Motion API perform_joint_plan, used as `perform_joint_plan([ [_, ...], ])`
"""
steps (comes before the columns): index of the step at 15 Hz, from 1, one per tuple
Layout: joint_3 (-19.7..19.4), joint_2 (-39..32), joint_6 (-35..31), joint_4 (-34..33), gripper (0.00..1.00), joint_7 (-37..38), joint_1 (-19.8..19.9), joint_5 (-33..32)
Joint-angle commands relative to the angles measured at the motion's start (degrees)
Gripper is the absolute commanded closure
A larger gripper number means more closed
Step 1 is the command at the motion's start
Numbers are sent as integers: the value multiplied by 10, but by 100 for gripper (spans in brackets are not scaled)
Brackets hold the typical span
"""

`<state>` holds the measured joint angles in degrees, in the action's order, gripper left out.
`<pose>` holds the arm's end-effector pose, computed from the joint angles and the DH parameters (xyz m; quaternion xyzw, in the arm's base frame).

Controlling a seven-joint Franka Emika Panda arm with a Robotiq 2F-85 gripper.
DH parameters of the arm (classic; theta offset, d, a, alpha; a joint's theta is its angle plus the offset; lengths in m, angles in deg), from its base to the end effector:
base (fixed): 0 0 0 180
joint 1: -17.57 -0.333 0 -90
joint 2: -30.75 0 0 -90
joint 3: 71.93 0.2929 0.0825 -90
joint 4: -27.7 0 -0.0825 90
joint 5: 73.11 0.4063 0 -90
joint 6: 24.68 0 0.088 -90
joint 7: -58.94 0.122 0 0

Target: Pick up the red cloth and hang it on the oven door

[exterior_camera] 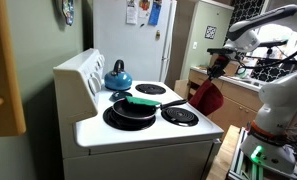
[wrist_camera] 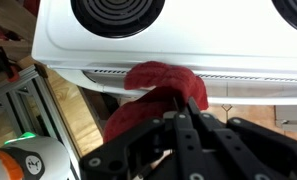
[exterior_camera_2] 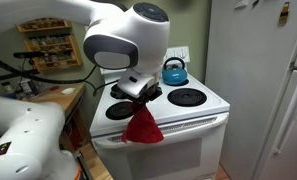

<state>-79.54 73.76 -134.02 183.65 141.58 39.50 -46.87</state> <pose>0.3258 -0.1338 0.4036 -0.4850 0.8356 0.1504 0.2095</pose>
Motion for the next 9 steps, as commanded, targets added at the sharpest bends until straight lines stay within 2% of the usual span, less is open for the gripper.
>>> perform_joint_plan([
  [1,-10,19,-40,6,99,-43,-15,28],
  [9,-11,13,-113,4,99,-71,-26,99],
])
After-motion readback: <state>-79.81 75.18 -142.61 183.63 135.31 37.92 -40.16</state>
